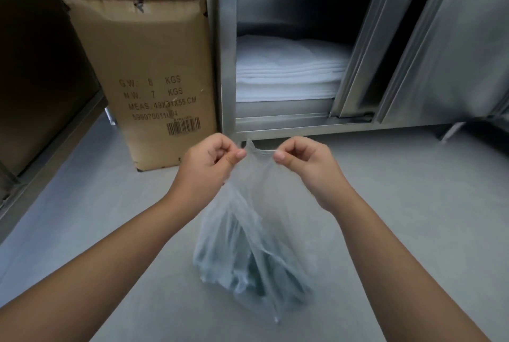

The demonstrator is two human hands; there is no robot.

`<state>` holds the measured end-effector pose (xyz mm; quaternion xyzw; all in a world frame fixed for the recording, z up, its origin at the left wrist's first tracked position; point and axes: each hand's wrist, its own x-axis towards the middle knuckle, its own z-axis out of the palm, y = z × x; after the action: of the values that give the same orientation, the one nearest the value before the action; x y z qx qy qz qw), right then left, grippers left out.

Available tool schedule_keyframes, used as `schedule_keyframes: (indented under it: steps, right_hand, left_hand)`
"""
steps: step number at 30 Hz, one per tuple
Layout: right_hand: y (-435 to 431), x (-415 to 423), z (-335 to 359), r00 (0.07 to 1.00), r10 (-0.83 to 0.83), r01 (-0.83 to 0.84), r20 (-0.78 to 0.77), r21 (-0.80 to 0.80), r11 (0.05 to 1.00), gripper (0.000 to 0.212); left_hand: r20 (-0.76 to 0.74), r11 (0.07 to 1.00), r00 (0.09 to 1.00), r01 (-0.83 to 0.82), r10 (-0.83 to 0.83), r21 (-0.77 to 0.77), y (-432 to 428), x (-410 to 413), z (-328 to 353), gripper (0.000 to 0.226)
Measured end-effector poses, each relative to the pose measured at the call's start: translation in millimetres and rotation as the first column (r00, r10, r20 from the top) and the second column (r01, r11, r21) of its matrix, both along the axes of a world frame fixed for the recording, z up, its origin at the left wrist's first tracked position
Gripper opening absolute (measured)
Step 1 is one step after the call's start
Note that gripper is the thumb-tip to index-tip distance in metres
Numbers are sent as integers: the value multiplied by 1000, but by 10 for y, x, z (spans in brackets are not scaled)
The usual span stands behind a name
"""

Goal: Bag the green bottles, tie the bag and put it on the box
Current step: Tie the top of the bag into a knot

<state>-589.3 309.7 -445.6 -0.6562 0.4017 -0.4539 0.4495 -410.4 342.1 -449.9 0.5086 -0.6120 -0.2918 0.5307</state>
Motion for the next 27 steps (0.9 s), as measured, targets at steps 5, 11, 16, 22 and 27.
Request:
schedule_keyframes:
  steps: [5,11,16,22,27]
  right_hand:
    - [191,-239,-100,993,117,-116,29,-55,992,21]
    - [356,-353,-122,969,247,-248,-22,-41,968,13]
    - [422,-399,-164,979,202,-204,-30,-60,977,11]
    - [441,-299,-242,989,127,-118,70,-119,986,13]
    - [461,-149,-303,970,189,-171,155,-118,978,12]
  left_hand:
    - [-13,998,998,61,-61,11,106,-187,-118,20]
    - [-42,999,998,43,-43,-6,198,-184,-201,20]
    - [3,999,1000,-19,19,-45,219,-154,-199,19]
    - [9,992,999,32,-31,-118,171,-60,-249,19]
    - [-68,982,989,119,-129,-144,198,-74,-259,19]
